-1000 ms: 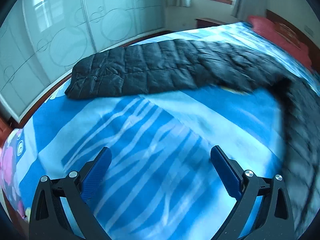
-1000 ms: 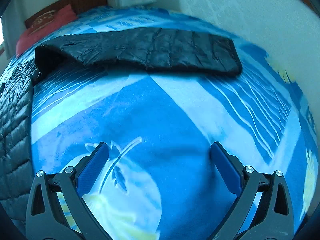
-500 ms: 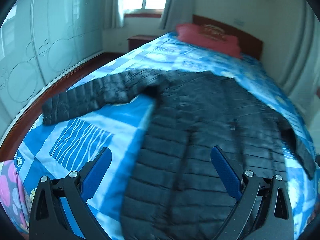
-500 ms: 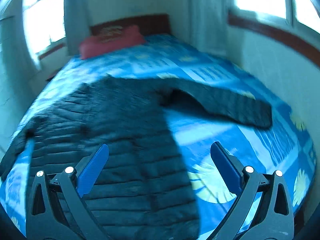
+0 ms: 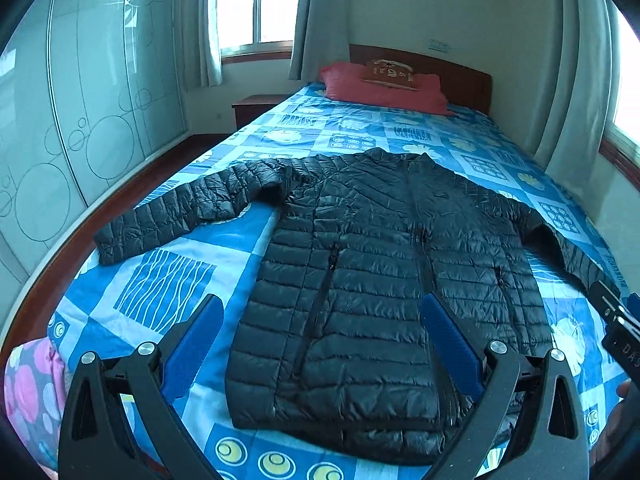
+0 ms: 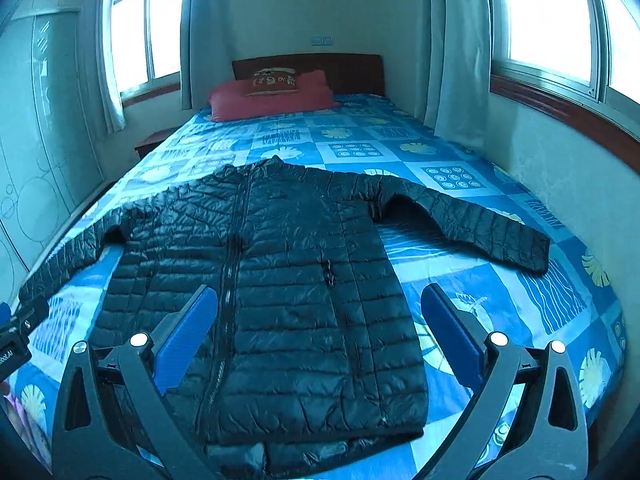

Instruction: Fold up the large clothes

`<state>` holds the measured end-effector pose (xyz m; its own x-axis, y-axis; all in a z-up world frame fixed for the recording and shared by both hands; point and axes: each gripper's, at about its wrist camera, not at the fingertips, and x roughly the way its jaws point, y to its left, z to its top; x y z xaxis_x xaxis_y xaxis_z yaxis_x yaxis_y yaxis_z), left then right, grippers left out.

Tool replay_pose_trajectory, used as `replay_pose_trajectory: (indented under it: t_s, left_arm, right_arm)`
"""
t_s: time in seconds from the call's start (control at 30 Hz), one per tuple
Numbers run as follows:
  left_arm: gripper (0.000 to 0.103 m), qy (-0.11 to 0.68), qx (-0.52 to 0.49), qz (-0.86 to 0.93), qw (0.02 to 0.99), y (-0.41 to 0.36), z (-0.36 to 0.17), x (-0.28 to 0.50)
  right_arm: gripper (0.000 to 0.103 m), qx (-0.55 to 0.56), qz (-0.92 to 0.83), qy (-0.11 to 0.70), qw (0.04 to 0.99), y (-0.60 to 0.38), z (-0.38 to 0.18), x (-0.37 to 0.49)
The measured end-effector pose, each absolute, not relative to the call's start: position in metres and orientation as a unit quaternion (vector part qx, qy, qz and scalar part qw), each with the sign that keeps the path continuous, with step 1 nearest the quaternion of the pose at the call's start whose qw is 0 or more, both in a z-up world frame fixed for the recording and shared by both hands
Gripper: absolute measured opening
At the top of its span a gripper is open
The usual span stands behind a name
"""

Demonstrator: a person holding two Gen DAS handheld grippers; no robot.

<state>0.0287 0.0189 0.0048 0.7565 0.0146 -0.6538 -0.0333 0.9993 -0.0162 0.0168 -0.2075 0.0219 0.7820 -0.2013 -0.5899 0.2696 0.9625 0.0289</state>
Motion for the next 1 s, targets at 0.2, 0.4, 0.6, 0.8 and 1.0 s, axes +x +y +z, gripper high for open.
replay_pose_trajectory:
  t_s: [0.2, 0.4, 0.6, 0.8, 1.0]
  left_arm:
    - [0.098, 0.345, -0.006, -0.009, 0.939, 0.004, 0.007, 0.014]
    - [0.098, 0.342, -0.001, -0.018, 0.94, -0.005, 0.009, 0.004]
    - [0.098, 0.342, -0.002, -0.019, 0.939, -0.007, 0.01, 0.001]
    - [0.098, 0.343, -0.008, -0.017, 0.939, -0.004, 0.012, 0.001]
    - [0.098, 0.338, -0.002, -0.021, 0.941, -0.007, 0.014, -0.003]
  right_arm:
    - [0.101, 0.054, -0.127, 0.302, 0.943, -0.206, 0.021, 0.002]
    - [0.101, 0.055, -0.126, 0.299, 0.944, -0.206, 0.021, -0.009]
    - [0.101, 0.052, -0.123, 0.296, 0.946, -0.201, 0.024, -0.012]
    - [0.101, 0.05, -0.119, 0.296, 0.946, -0.197, 0.025, -0.012]
    - [0.101, 0.043, -0.118, 0.3, 0.946, -0.192, 0.022, -0.01]
